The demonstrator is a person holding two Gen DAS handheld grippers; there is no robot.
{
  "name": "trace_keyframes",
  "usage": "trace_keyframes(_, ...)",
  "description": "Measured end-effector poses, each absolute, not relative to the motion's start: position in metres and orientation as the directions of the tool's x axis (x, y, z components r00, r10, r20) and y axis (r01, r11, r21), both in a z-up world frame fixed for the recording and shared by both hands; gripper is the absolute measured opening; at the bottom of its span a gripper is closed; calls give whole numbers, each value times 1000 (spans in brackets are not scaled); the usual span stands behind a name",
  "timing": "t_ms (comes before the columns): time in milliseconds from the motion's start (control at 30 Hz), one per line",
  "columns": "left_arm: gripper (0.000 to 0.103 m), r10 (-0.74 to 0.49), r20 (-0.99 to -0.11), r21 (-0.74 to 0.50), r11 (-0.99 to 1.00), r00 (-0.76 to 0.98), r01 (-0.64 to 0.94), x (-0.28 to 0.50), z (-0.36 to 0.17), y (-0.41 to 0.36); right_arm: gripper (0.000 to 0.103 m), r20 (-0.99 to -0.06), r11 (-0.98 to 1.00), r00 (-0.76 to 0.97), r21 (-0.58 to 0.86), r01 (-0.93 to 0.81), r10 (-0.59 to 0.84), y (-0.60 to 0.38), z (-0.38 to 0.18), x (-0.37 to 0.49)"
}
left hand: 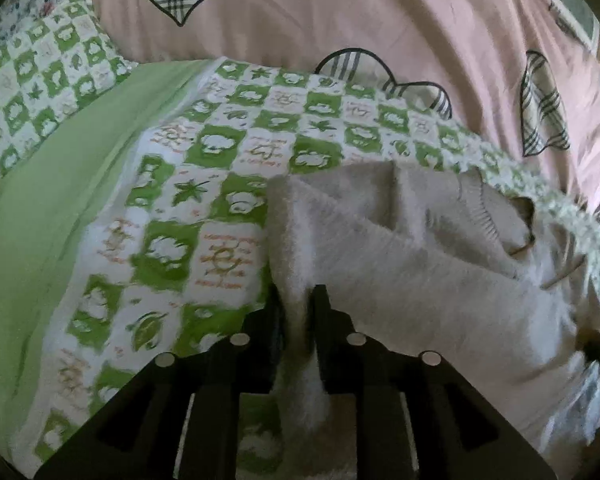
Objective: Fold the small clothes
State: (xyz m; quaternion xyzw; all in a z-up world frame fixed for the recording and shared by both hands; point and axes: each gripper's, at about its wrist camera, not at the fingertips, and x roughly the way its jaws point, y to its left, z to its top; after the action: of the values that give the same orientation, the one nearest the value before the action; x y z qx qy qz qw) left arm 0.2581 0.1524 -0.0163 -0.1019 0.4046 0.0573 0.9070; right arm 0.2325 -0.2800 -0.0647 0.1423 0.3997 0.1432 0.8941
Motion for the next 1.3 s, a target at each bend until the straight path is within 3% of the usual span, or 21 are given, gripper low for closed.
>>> trace_keyframes(200,28,-1,-747,-170,967,665,-189,211,1,158,19,-635,911,687,401,-96,352,-308,-42,215)
trace_keyframes(300,40,-35,-742,-208,961,669,-181,170,6,155,23,-612,896,695,430,-109,379,-316,-32,200)
trace_keyframes(367,46,-51,-745,-223,959,665,-176,142,7,152,41,-605,893,695,433,-123,389,-317,-28,185)
trace_keyframes(433,51,-73,-754,-251,950,653,-184,114,4,150,46,-602,892,692,428,-142,399,-316,-27,172)
trace_keyframes(667,58,-151,-765,-332,926,626,-182,33,-5,136,46,-628,884,645,436,-170,434,-318,-42,117)
trace_keyframes(767,66,-185,-766,-366,913,616,-180,10,-8,133,46,-623,875,638,450,-180,452,-321,-46,97)
trace_keyframes(1000,67,-308,-784,-455,876,539,-163,-41,-30,128,50,-611,848,610,486,-213,504,-337,-58,54)
trace_keyframes(1100,68,-448,-740,-573,811,502,-120,-64,-48,123,50,-602,831,598,510,-222,529,-349,-62,35)
trace_keyframes(1300,67,-556,-675,-648,761,485,-28,-100,-60,107,50,-612,828,571,498,-258,547,-372,-66,-5)
